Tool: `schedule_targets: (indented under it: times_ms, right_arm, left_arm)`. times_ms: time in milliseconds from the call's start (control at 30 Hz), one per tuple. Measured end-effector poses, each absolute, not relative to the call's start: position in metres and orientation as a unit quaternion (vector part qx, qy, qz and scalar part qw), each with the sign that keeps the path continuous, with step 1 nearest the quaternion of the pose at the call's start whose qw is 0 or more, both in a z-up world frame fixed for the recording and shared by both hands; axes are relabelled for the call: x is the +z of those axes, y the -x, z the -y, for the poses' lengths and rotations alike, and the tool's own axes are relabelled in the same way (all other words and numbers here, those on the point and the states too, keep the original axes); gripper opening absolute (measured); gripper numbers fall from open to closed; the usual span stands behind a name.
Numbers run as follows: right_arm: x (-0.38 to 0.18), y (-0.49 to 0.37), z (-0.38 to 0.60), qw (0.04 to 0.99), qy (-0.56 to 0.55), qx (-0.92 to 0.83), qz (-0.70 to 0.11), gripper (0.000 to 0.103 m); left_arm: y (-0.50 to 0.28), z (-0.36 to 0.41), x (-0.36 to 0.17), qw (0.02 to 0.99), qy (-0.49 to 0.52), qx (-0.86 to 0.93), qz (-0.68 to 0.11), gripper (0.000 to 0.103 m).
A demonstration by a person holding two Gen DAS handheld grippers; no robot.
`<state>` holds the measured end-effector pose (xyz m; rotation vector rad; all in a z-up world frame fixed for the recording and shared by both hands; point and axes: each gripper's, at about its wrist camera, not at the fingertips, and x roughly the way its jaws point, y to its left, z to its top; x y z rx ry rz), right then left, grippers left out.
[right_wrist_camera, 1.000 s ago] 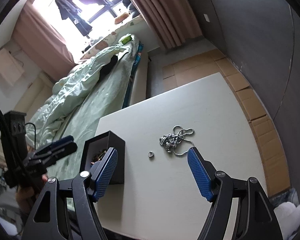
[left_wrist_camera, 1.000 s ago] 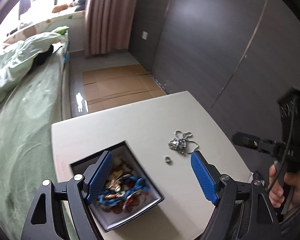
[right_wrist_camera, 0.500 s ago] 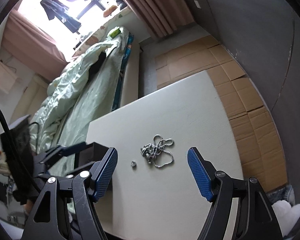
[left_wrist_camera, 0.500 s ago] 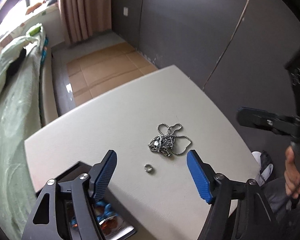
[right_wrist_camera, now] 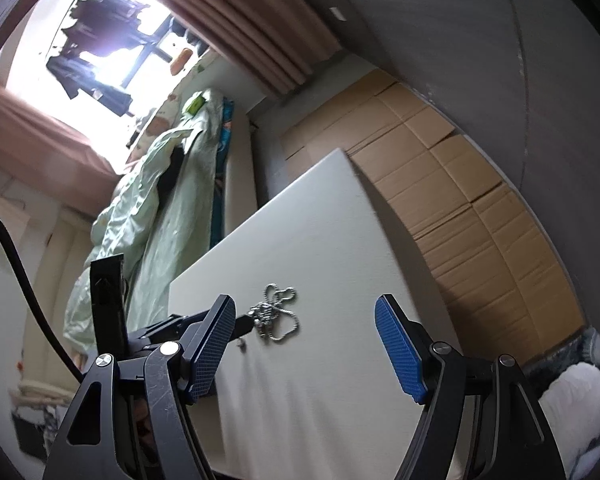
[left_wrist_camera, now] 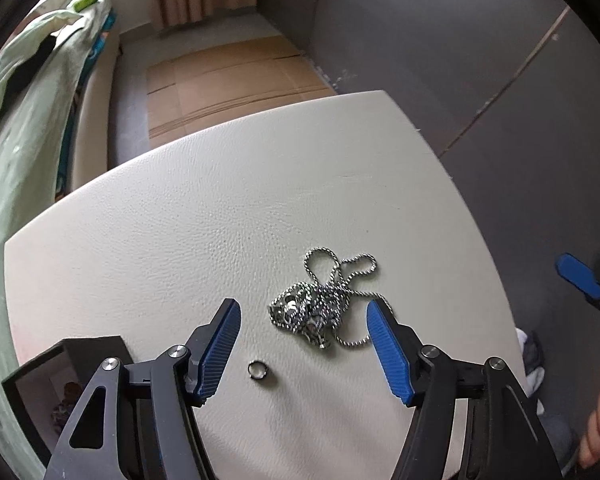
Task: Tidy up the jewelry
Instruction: 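Reach the left gripper to the silver ball-chain necklace and grasp it, then carry the chain necklace over the box with the left while the right reaches the small silver ring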
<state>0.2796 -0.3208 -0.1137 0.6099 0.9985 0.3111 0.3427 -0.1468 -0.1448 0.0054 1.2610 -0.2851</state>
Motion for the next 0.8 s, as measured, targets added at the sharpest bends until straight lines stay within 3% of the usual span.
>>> schedule_targets:
  times_ms: [467, 533, 600, 667, 800]
  right_arm:
    - [-0.117, -0.276, 0.338, 0.820, -0.316, 0.128, -0.459, 0.073]
    - [-0.118, -0.276, 0.337, 0.819, -0.314, 0.127, -0.463, 0.073]
    - [-0.120, -0.276, 0.336, 0.817, -0.313, 0.129, -0.466, 0.073]
    - [-0.120, -0.277, 0.333, 0.817, -0.309, 0.132, -0.468, 0.073]
    - [-0.122, -0.278, 0.328, 0.816, -0.305, 0.137, -0.472, 0.073]
  left_arm:
    - [-0.335, 0.166, -0.163, 0.811, -0.043, -0.078, -0.579, 0.065]
    - [-0.333, 0.168, -0.161, 0.810, -0.050, -0.085, -0.579, 0.057]
    - [-0.331, 0.169, -0.158, 0.808, -0.051, -0.085, -0.581, 0.028]
    - [-0.328, 0.169, -0.156, 0.805, -0.049, -0.085, -0.585, 0.014]
    - [-0.329, 0.162, -0.156, 0.801, -0.037, -0.098, -0.590, 0.007]
